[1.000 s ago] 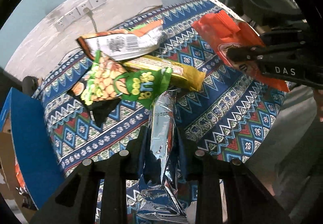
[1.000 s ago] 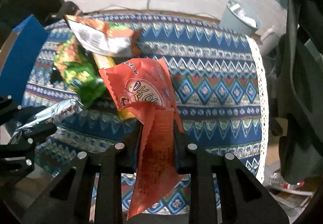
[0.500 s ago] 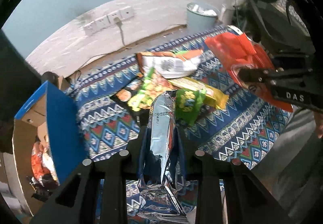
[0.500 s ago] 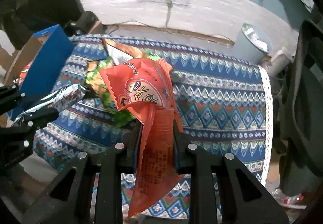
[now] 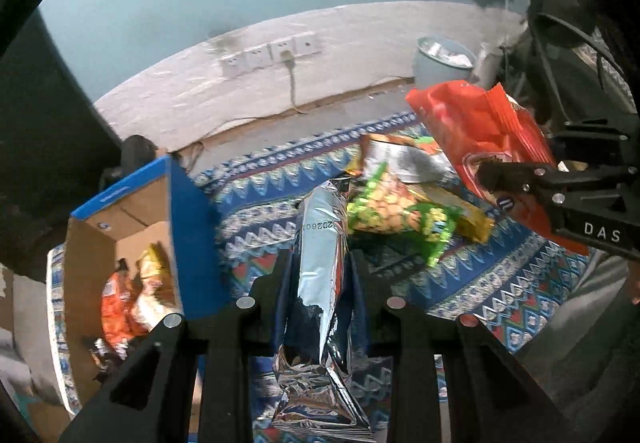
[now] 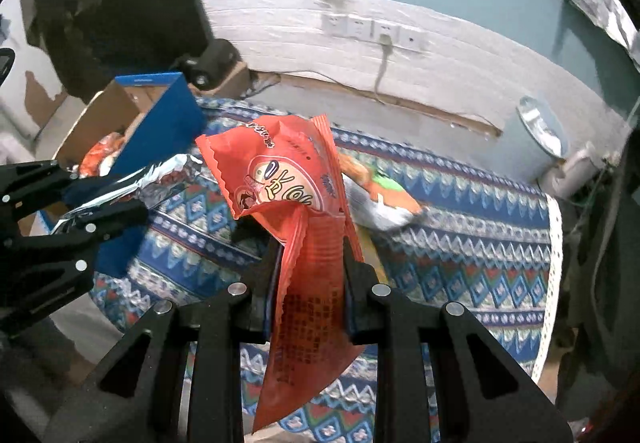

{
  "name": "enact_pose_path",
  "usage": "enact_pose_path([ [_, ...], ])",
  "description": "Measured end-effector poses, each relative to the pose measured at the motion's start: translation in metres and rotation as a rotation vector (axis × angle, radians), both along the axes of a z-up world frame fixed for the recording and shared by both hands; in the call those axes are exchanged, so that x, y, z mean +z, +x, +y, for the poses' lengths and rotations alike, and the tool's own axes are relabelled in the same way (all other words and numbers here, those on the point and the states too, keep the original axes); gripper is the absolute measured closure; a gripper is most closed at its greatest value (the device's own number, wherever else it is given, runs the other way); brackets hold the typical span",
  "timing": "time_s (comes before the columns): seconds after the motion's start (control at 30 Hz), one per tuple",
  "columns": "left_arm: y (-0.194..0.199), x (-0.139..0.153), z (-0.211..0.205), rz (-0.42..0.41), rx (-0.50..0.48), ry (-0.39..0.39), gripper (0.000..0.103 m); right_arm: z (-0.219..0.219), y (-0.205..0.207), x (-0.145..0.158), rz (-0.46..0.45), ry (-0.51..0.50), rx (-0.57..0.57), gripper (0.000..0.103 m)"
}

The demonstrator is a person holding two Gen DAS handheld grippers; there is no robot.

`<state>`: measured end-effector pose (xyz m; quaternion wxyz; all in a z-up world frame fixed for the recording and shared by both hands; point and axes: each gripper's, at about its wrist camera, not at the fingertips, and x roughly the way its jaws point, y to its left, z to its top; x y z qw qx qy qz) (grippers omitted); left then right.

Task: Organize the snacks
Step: 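Carry both packets over the cardboard box and lower them inside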

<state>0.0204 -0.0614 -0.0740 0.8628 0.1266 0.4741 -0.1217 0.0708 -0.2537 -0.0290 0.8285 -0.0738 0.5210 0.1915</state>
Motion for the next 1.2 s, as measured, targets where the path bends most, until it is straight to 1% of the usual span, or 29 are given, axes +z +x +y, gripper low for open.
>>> enact_pose_path([
  [0.27, 0.001, 0.009, 0.037, -0.031, 0.072, 0.003, 0.076, 0.044, 0.007, 0.009, -0.018, 0.019, 0.068, 0.080],
  [0.53, 0.001, 0.011, 0.078, -0.040, 0.148, -0.009, 0.076, 0.088, 0.015, 0.014, -0.024, 0.045, 0.135, 0.080],
  [0.7, 0.000, 0.012, 0.103, -0.054, 0.196, 0.000, 0.076, 0.118, 0.021, 0.016, -0.025, 0.078, 0.164, 0.080],
  [0.87, -0.002, 0.014, 0.130, -0.061, 0.244, -0.014, 0.076, 0.152, 0.024, 0.014, -0.022, 0.069, 0.213, 0.080],
  [1.03, -0.006, 0.014, 0.154, -0.077, 0.291, -0.005, 0.076, 0.186, 0.022, 0.016, -0.028, 0.054, 0.271, 0.080],
  [1.2, -0.011, 0.009, 0.184, -0.073, 0.352, -0.006, 0.076, 0.223, 0.019, 0.014, -0.027, 0.051, 0.334, 0.080],
])
